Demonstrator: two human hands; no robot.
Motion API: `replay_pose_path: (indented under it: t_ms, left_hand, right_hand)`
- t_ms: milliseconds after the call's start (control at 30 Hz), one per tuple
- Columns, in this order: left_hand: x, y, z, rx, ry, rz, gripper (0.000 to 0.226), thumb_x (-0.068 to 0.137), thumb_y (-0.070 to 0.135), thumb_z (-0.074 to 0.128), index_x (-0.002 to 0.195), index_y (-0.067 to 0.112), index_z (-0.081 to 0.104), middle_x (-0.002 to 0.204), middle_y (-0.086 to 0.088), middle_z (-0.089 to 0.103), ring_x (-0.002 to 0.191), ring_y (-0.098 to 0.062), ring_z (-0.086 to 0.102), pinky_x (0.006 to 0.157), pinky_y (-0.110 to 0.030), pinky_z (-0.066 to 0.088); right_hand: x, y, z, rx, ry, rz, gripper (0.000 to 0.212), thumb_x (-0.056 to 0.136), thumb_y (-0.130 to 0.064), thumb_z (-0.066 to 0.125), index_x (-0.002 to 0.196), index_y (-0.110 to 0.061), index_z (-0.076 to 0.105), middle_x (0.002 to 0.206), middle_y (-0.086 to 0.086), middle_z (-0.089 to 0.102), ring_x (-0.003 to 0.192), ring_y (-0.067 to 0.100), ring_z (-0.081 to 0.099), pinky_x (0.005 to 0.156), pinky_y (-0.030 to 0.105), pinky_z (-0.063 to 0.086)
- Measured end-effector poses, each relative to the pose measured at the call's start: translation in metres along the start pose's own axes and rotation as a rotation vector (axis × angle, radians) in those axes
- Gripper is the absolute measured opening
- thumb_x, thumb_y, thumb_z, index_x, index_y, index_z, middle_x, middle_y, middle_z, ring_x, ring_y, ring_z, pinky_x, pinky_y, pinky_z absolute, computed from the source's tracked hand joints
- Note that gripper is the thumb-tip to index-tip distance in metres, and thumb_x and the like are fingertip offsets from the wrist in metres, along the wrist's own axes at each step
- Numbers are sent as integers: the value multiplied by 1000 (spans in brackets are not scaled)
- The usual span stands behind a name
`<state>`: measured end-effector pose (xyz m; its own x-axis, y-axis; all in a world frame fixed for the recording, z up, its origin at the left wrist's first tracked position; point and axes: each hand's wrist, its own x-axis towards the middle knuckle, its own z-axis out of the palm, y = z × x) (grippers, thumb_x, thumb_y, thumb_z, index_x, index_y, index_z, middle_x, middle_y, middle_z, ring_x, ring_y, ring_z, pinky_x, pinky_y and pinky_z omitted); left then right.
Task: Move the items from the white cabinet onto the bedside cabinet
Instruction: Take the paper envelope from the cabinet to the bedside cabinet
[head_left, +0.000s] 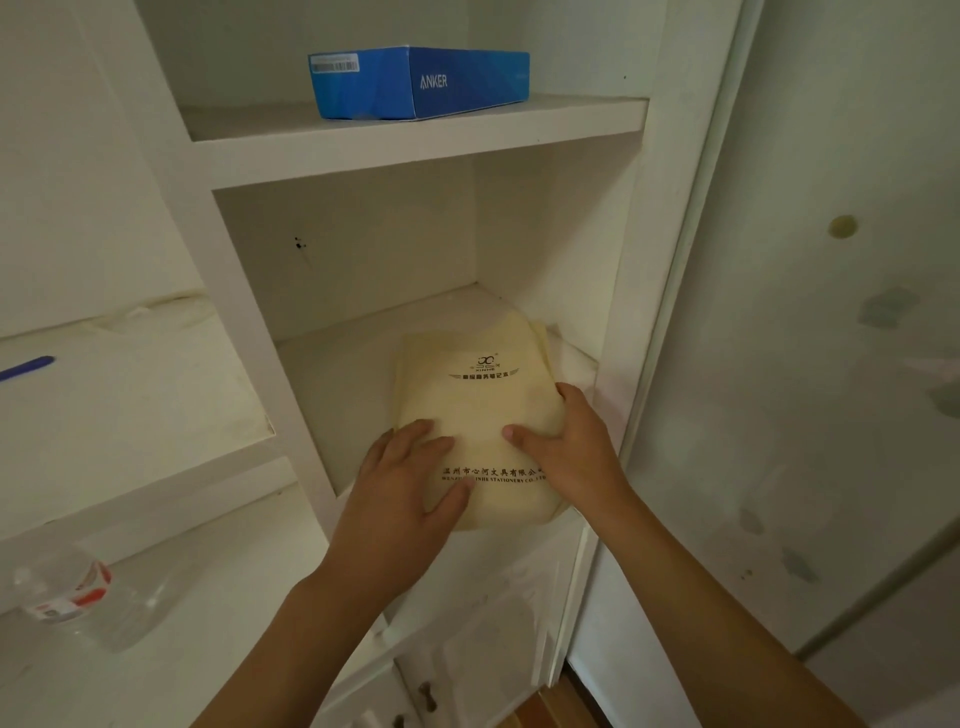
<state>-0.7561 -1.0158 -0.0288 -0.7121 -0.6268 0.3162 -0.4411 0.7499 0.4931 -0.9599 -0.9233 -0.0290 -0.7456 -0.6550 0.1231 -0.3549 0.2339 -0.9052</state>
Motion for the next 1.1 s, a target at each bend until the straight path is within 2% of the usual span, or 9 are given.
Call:
replay_pose_path:
  t_ms: [133, 300, 467, 700, 800, 867, 933, 1033, 1100]
  left_hand:
    - [-3, -1, -3, 10, -6, 1, 72, 87, 72, 38, 142, 29, 58, 154, 12, 41, 142, -14, 36, 118, -33, 34]
    - [0, -3, -1, 140, 12, -5, 72, 89, 70, 37, 144, 26, 55, 157, 1, 38, 140, -25, 39, 117, -44, 38]
    - [1, 1, 3, 195, 25, 12, 70, 90, 68, 37, 142, 26, 57, 154, 2, 46, 136, -26, 41, 115, -43, 39]
    - [-3, 0, 2, 163, 57, 14, 68, 88, 69, 44, 140, 28, 60, 151, 7, 47, 131, -22, 39, 108, -41, 45]
    - [-2, -1, 2, 143, 54, 20, 67, 89, 70, 43, 139, 30, 60, 151, 9, 46, 130, -21, 39, 109, -41, 44]
    - [-3, -2, 2, 140, 54, 23, 67, 89, 70, 42, 139, 31, 60, 151, 11, 45, 131, -21, 39, 109, -41, 44]
    - [-3, -3, 1, 139, 50, 21, 67, 89, 71, 41, 140, 31, 59, 151, 11, 45, 131, -20, 39, 110, -41, 44]
    - [0, -4, 1, 139, 63, 25, 66, 89, 71, 43, 139, 31, 61, 150, 10, 47, 130, -21, 40, 109, -44, 45]
    - [1, -5, 1, 134, 64, 21, 65, 89, 70, 44, 138, 32, 62, 149, 11, 48, 129, -21, 41, 109, -44, 45]
  right_hand:
    - [0, 4, -3, -1, -16, 43, 80, 70, -49, 90, 134, -24, 50, 122, -9, 63, 110, 15, 65, 94, 45, 57]
    - [3, 8, 0, -38, -101, 144, 95, 53, -84, 75, 126, -27, 52, 119, -10, 65, 109, 17, 65, 95, 47, 56]
    - [12, 11, 0, -96, -116, 116, 96, 50, -95, 68, 121, -32, 60, 112, -12, 69, 102, 14, 68, 89, 45, 58]
    - [8, 4, -1, -110, -45, 40, 82, 62, -76, 76, 122, -27, 49, 113, -10, 64, 102, 18, 64, 87, 46, 57]
    - [6, 1, -1, -49, -43, -56, 89, 75, -52, 86, 145, -33, 35, 120, -14, 59, 105, 11, 60, 88, 33, 52]
    - [6, 2, -3, 2, -68, -110, 95, 77, -42, 88, 152, -40, 31, 123, -25, 57, 107, -4, 57, 89, 23, 48]
    - [7, 3, -4, 36, -93, -119, 91, 76, -38, 90, 150, -44, 37, 121, -31, 57, 110, -13, 55, 88, 17, 47]
    - [14, 2, -6, 44, -115, -97, 80, 74, -38, 91, 142, -39, 49, 118, -24, 65, 110, -4, 61, 96, 29, 53]
    - [16, 1, -5, 56, -115, -81, 77, 73, -37, 92, 139, -35, 54, 118, -22, 66, 111, 3, 64, 96, 30, 53]
